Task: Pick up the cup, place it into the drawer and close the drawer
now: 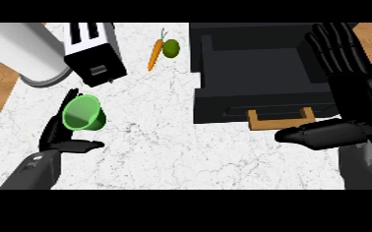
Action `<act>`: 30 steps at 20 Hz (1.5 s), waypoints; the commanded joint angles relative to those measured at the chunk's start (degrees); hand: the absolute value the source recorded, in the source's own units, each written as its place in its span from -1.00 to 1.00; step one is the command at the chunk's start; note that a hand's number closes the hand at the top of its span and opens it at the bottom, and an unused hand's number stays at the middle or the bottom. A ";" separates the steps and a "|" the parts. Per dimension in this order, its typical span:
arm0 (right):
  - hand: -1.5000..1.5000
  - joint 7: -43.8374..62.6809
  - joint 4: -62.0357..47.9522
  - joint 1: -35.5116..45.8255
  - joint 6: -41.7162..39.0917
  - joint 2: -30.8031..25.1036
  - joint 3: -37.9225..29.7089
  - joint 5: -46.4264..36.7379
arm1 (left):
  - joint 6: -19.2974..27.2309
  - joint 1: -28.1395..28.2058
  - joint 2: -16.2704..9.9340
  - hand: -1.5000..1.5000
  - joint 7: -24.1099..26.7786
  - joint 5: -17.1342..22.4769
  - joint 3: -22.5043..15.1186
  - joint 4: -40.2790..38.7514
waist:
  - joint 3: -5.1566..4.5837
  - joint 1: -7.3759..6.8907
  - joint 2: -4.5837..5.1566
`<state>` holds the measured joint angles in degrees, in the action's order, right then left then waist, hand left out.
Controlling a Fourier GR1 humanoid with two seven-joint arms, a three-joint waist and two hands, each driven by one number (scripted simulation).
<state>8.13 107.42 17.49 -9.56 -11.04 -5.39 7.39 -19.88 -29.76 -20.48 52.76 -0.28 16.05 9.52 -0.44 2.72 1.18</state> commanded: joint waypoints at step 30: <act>-1.00 -1.72 -1.06 -2.06 0.60 -0.32 -1.20 -2.31 | 11.13 -9.74 16.37 1.00 5.81 3.51 0.29 18.57 | 0.46 -2.67 -1.39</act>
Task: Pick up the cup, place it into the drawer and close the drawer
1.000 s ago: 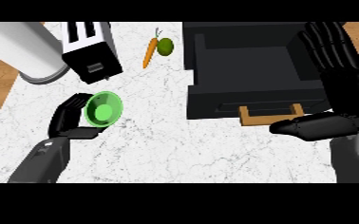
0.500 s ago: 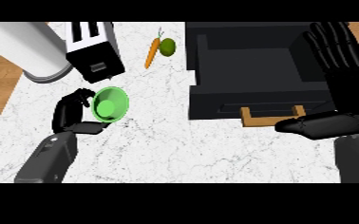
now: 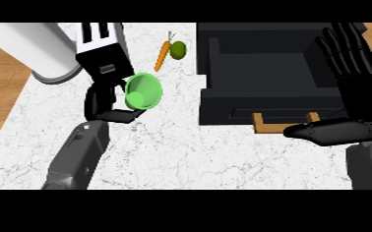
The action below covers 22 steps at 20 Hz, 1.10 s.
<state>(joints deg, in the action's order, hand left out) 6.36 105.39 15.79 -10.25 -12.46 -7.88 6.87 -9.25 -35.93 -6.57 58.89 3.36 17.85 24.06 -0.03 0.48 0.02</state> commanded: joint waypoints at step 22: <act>-1.00 -0.09 0.06 0.84 0.67 0.68 0.41 -1.32 | 25.25 -35.73 6.57 1.00 -40.64 7.36 -19.31 11.33 | 0.07 1.55 0.29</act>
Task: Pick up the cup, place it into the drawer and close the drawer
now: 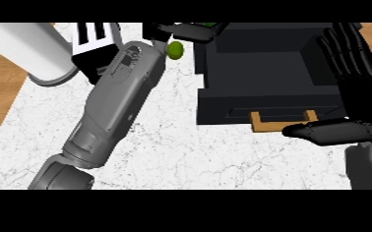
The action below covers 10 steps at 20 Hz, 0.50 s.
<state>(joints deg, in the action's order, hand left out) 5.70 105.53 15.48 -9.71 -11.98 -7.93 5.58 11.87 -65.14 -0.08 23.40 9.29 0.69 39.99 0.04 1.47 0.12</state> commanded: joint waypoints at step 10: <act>-1.00 -4.58 -6.37 3.86 -2.32 0.15 0.16 0.93 | 9.19 -10.75 0.07 1.00 -6.81 7.01 -12.20 -19.99 | 0.12 4.86 1.64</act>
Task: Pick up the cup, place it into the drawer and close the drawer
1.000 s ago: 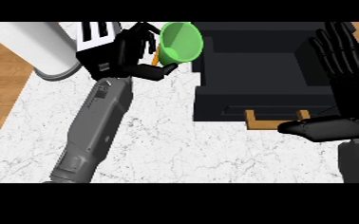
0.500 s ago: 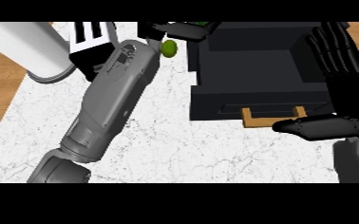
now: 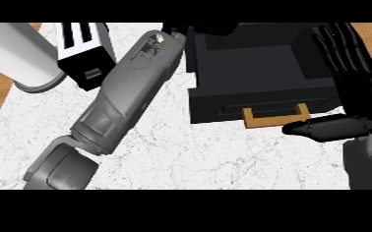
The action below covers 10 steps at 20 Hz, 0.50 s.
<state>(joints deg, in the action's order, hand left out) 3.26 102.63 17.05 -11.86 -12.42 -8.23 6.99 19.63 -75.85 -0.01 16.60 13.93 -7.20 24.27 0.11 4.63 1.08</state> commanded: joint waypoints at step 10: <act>-1.00 0.05 -1.63 4.39 -2.35 0.32 2.23 1.55 | -5.43 0.57 0.01 1.00 -4.80 3.86 -12.19 -8.46 | 0.06 6.37 1.66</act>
<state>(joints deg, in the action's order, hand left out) 3.45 102.02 20.28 -12.82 -11.81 -6.18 7.31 15.35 -76.62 0.00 12.14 16.70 -16.50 16.48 0.14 9.07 2.24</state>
